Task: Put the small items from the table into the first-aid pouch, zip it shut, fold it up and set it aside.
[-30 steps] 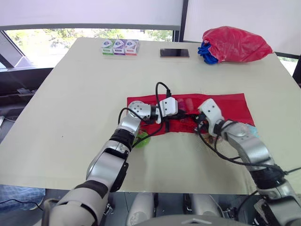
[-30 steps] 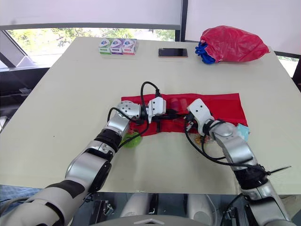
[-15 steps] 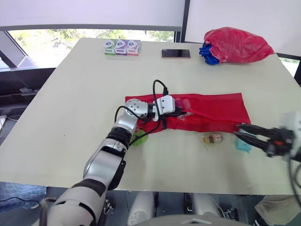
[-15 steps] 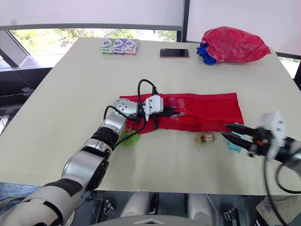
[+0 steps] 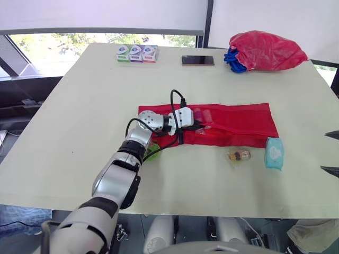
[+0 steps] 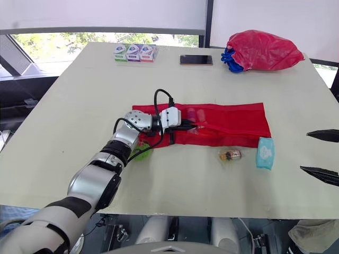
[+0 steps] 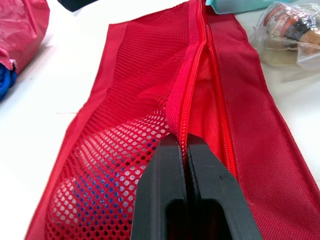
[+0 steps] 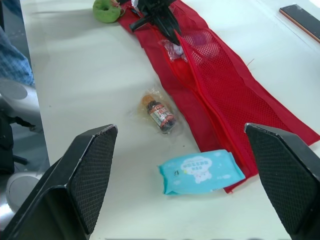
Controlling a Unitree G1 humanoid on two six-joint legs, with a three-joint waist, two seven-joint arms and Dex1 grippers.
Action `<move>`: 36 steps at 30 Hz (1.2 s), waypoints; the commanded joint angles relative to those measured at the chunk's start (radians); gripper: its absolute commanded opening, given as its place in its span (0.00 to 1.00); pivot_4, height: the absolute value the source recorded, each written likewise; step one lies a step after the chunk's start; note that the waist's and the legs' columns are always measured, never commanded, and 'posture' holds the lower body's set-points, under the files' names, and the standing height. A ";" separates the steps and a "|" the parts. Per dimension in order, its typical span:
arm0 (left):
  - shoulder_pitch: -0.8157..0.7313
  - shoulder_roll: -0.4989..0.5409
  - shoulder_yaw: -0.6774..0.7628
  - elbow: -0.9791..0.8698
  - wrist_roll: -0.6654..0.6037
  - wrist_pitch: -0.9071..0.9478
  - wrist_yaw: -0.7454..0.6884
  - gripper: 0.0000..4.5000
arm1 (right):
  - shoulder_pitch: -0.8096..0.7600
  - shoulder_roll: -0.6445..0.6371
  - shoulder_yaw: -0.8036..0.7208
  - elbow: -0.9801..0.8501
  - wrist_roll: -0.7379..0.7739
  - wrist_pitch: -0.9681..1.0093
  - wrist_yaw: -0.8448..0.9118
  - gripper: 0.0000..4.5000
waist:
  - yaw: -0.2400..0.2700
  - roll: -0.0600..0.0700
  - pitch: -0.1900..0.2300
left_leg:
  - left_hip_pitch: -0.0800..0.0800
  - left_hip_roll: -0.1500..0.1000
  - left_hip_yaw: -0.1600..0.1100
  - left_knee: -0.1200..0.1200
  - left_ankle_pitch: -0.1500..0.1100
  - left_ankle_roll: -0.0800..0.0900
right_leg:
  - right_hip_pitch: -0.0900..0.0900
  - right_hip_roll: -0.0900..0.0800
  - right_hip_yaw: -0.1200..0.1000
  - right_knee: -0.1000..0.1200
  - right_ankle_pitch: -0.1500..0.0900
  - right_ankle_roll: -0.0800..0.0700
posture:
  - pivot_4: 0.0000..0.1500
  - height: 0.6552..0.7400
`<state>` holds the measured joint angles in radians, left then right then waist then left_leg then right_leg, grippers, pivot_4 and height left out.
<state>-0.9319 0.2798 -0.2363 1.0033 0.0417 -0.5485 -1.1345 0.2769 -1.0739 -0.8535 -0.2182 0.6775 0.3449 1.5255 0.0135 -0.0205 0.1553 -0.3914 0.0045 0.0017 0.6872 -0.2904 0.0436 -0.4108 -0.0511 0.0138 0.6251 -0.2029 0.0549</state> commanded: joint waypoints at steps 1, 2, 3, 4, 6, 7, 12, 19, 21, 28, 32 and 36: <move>-0.023 0.005 0.018 0.000 0.000 -0.024 0.013 0.00 | -0.020 -0.018 0.021 -0.009 -0.012 -0.013 0.005 0.97 | 0.000 0.000 0.000 | 0.000 0.000 0.000 0.000 0.000 0.000 | 0.000 0.000 0.000 0.000 0.000 0.000 | 1.00 1.00; -0.024 0.005 0.018 0.001 0.001 -0.025 0.013 0.00 | -0.026 -0.018 0.045 -0.012 -0.025 -0.021 -0.002 0.97 | 0.000 0.000 0.000 | 0.000 0.000 0.000 0.000 0.000 0.000 | 0.000 0.000 0.000 0.000 0.000 0.000 | 1.00 1.00; -0.024 0.006 0.019 0.002 0.001 -0.025 0.014 0.00 | -0.039 -0.015 0.080 -0.013 -0.045 -0.039 -0.015 0.97 | 0.000 0.000 0.000 | 0.000 0.000 0.000 0.000 0.000 0.000 | 0.000 0.000 0.000 0.000 0.000 0.000 | 1.00 1.00; -0.025 0.006 0.019 0.003 0.002 -0.025 0.015 0.00 | -0.054 -0.014 0.114 -0.013 -0.058 -0.052 -0.022 0.97 | -0.001 0.000 0.000 | 0.000 0.000 0.000 0.000 0.000 0.000 | 0.000 0.000 0.000 0.000 0.000 0.000 | 1.00 1.00; -0.027 0.004 0.019 0.005 0.004 -0.025 0.019 0.00 | -0.097 -0.012 0.202 -0.002 -0.092 -0.100 -0.020 0.97 | -0.002 0.000 0.000 | 0.000 0.000 0.001 0.000 0.000 0.000 | 0.000 0.000 0.001 0.000 0.000 0.000 | 1.00 1.00; -0.027 0.004 0.018 0.007 0.006 -0.027 0.021 0.00 | -0.125 -0.010 0.254 0.004 -0.111 -0.122 -0.020 0.97 | -0.001 0.000 0.000 | 0.000 0.000 0.000 0.000 0.000 0.000 | 0.000 0.000 0.000 0.000 0.000 0.000 | 1.00 1.00; -0.031 0.000 0.011 0.023 0.025 -0.039 0.040 0.00 | -0.300 0.039 0.534 0.064 -0.224 -0.244 -0.027 0.97 | -0.002 0.000 0.000 | 0.000 -0.001 0.001 0.000 0.000 0.000 | 0.000 0.000 0.000 0.000 0.000 0.000 | 1.00 1.00; -0.029 -0.007 0.008 0.025 0.038 -0.053 0.045 0.00 | -0.542 0.159 0.850 0.228 -0.461 -0.361 -0.109 0.97 | 0.002 0.000 0.000 | 0.000 -0.002 0.000 0.001 0.000 0.000 | 0.000 0.000 0.000 0.001 0.000 0.000 | 1.00 1.00; -0.028 -0.007 0.008 0.023 0.038 -0.055 0.046 0.00 | -0.566 0.176 0.903 0.259 -0.503 -0.386 -0.113 0.97 | 0.002 0.000 0.000 | 0.000 -0.002 0.000 0.001 0.000 0.000 | -0.001 0.000 -0.001 0.001 0.000 0.000 | 1.00 1.00; -0.016 -0.008 0.004 0.005 0.040 -0.062 0.048 0.00 | -0.642 0.213 1.022 0.365 -0.639 -0.436 -0.185 0.97 | 0.000 0.000 0.000 | 0.000 -0.002 0.001 0.001 0.000 -0.001 | -0.001 0.000 -0.001 0.001 0.000 0.000 | 1.00 1.00; -0.019 -0.008 0.006 0.004 0.040 -0.061 0.050 0.00 | -0.657 0.218 1.035 0.381 -0.638 -0.441 -0.177 0.84 | -0.001 0.000 0.000 | 0.000 -0.002 0.001 0.001 0.000 -0.001 | 0.000 0.000 -0.001 0.001 0.000 0.000 | 1.00 1.00; -0.019 -0.009 0.006 0.005 0.041 -0.063 0.052 0.00 | -0.650 0.218 1.037 0.364 -0.623 -0.440 -0.175 0.50 | -0.001 0.000 0.000 | 0.000 -0.002 0.001 0.001 0.000 -0.001 | 0.000 0.000 0.000 0.001 0.000 0.000 | 1.00 1.00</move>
<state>-0.9406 0.2728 -0.2367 1.0388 0.0853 -0.5931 -1.0899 -0.3719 -0.8569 0.1875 0.1581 0.0484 -0.0988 1.3558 0.0129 -0.0205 0.1552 -0.3912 0.0025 0.0026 0.6881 -0.2900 0.0430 -0.4112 -0.0507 0.0134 0.6262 -0.2026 0.0545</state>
